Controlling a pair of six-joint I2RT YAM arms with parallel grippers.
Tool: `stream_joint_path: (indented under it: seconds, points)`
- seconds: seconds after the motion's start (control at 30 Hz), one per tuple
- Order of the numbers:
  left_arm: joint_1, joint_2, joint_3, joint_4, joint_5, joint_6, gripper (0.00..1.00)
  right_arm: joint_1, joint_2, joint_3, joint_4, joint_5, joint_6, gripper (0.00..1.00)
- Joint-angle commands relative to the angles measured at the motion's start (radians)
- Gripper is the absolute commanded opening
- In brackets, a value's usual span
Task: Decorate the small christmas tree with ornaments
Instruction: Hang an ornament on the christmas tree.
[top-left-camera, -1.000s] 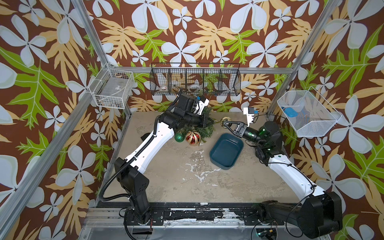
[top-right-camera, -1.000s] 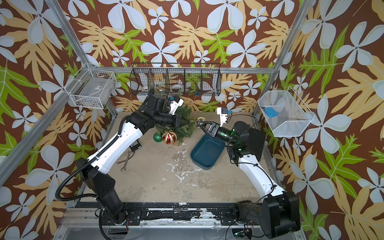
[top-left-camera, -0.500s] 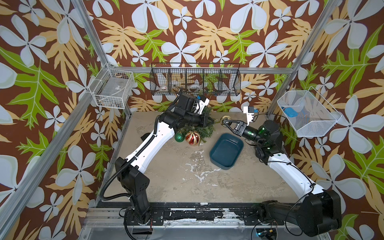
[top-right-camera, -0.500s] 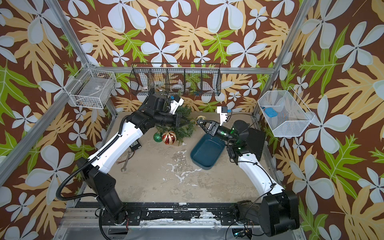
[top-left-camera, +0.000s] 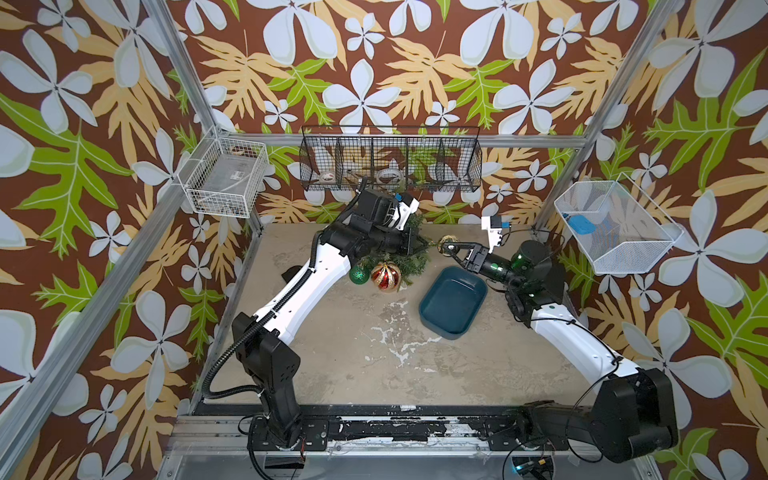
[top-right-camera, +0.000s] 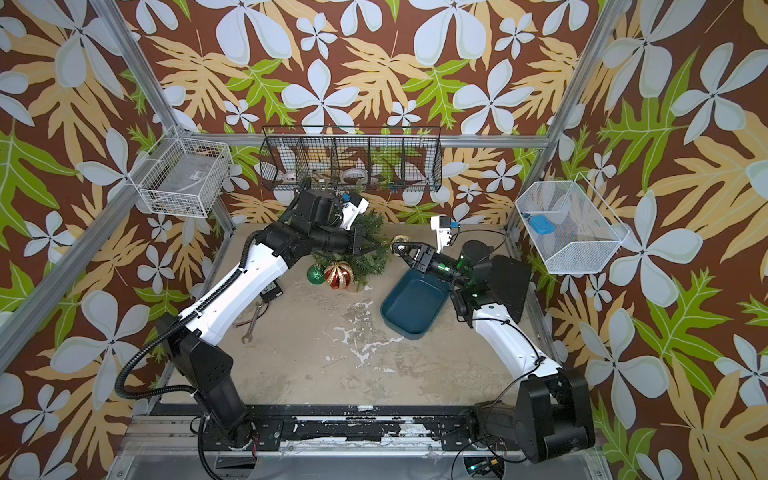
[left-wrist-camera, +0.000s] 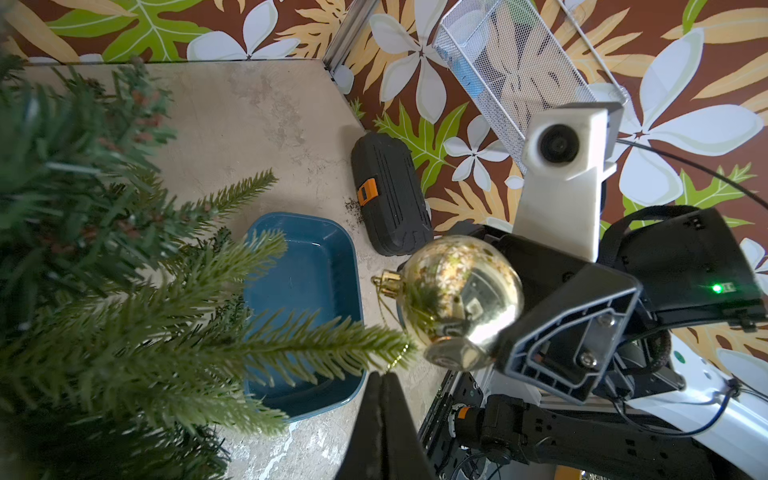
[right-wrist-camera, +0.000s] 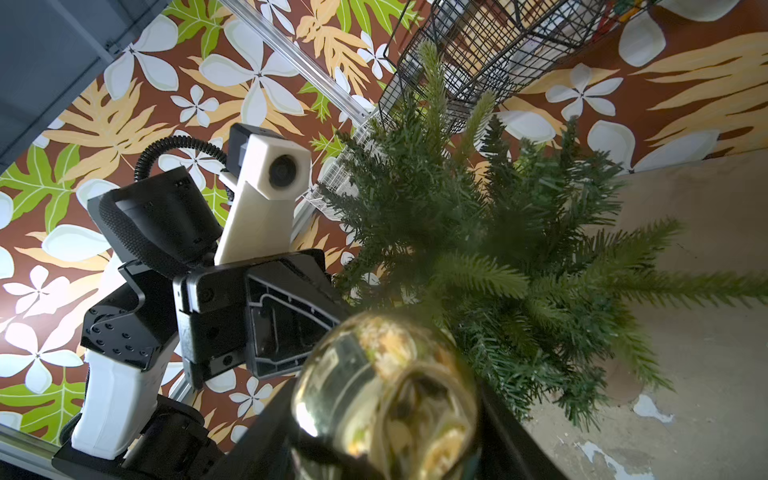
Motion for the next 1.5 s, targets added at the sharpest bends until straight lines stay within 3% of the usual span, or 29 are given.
stream_joint_path:
  seconds: [0.0,0.33,0.53,0.77,1.03,1.47]
  points:
    - [0.002,-0.004,0.005,0.003,-0.005,-0.002,0.0,-0.001,-0.013,-0.021,0.019,-0.003,-0.001,0.61]
    - [0.002,-0.007,0.008,0.004,-0.003,-0.01,0.05,-0.001,-0.025,-0.041,0.011,0.003,-0.004,0.61]
    - [0.002,-0.006,0.006,0.007,0.001,-0.015,0.2,-0.001,-0.016,-0.035,0.004,0.011,0.002,0.61]
    - [0.002,-0.007,0.011,0.009,0.006,-0.02,0.2,-0.001,-0.017,-0.036,-0.008,0.008,-0.002,0.63]
    - [0.002,-0.015,0.01,0.013,0.007,-0.028,0.18,-0.001,-0.033,-0.019,-0.053,0.018,-0.024,0.73]
    - [0.002,-0.08,-0.039,0.063,-0.012,-0.054,0.18,0.0,-0.093,-0.013,-0.125,0.038,-0.062,0.73]
